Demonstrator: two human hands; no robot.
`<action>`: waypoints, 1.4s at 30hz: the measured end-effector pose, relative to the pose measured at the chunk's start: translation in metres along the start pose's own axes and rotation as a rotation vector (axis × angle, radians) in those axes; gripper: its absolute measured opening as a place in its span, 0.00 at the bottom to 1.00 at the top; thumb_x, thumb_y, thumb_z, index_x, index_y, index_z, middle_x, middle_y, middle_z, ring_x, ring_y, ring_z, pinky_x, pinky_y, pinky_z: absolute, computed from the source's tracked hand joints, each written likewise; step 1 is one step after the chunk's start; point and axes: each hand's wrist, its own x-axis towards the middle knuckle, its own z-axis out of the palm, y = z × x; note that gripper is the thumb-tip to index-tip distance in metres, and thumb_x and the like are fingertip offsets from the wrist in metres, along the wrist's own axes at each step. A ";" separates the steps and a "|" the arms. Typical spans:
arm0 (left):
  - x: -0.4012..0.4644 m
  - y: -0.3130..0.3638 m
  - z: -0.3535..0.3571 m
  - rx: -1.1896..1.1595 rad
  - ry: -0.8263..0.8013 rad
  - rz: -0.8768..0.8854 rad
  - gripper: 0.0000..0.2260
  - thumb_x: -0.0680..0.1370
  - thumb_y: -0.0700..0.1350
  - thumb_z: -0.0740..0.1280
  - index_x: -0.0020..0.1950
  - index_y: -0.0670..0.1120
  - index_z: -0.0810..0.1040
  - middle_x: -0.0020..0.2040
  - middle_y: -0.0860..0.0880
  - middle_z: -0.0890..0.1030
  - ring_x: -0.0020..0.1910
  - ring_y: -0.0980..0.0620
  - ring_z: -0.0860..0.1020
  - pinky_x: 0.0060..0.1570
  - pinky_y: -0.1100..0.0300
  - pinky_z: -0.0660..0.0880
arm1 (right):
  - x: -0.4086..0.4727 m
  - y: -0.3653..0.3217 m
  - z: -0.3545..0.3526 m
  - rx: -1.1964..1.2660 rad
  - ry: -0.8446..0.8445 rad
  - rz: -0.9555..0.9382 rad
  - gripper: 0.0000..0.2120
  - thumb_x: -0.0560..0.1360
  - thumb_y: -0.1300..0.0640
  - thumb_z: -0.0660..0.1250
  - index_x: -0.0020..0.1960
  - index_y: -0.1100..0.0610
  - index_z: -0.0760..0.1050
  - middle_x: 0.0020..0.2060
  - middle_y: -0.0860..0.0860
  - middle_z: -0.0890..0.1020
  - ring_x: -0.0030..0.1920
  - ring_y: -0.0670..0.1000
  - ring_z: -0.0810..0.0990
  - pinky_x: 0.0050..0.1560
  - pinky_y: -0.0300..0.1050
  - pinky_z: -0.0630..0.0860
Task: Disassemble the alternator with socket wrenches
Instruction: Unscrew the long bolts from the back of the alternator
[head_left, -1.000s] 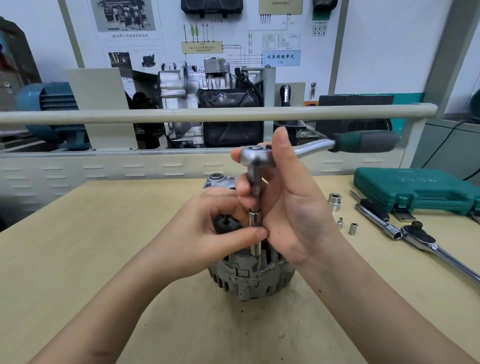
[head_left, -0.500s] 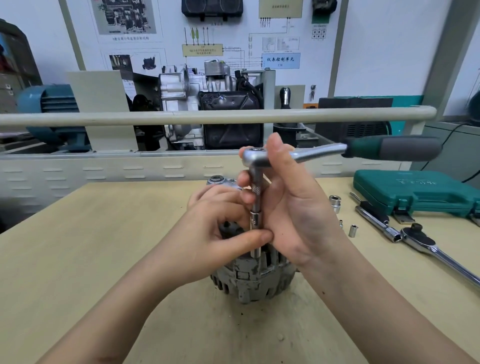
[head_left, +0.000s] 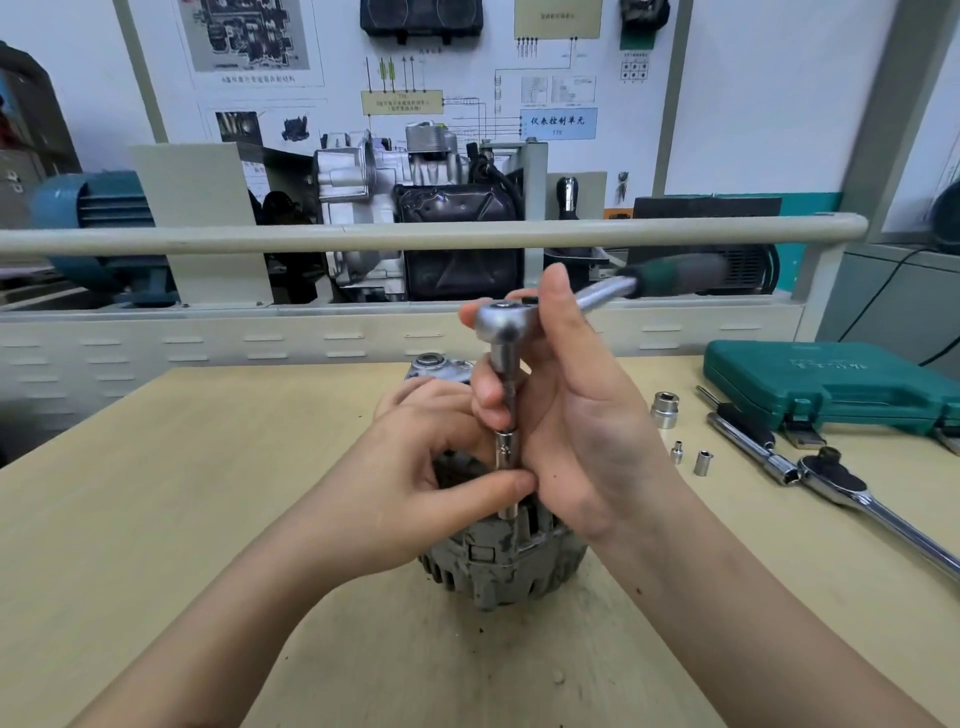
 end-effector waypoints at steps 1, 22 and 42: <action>0.000 0.000 0.000 0.000 0.012 -0.011 0.14 0.65 0.60 0.64 0.30 0.50 0.74 0.46 0.62 0.74 0.52 0.63 0.72 0.62 0.50 0.64 | 0.000 0.000 -0.001 0.006 -0.007 -0.014 0.34 0.60 0.44 0.64 0.60 0.63 0.70 0.25 0.48 0.76 0.22 0.45 0.69 0.25 0.36 0.66; 0.001 -0.001 -0.001 -0.117 -0.057 0.007 0.20 0.65 0.58 0.67 0.33 0.39 0.79 0.39 0.49 0.74 0.37 0.61 0.73 0.39 0.71 0.68 | -0.004 0.000 0.000 0.036 -0.083 -0.054 0.21 0.65 0.44 0.62 0.44 0.61 0.75 0.29 0.48 0.78 0.27 0.44 0.74 0.29 0.34 0.69; 0.001 -0.003 -0.001 -0.166 -0.100 -0.040 0.16 0.66 0.53 0.71 0.32 0.40 0.79 0.36 0.49 0.75 0.35 0.64 0.70 0.37 0.73 0.65 | 0.000 0.001 0.001 0.037 -0.026 -0.006 0.26 0.62 0.42 0.62 0.51 0.60 0.71 0.26 0.49 0.76 0.23 0.45 0.73 0.24 0.34 0.68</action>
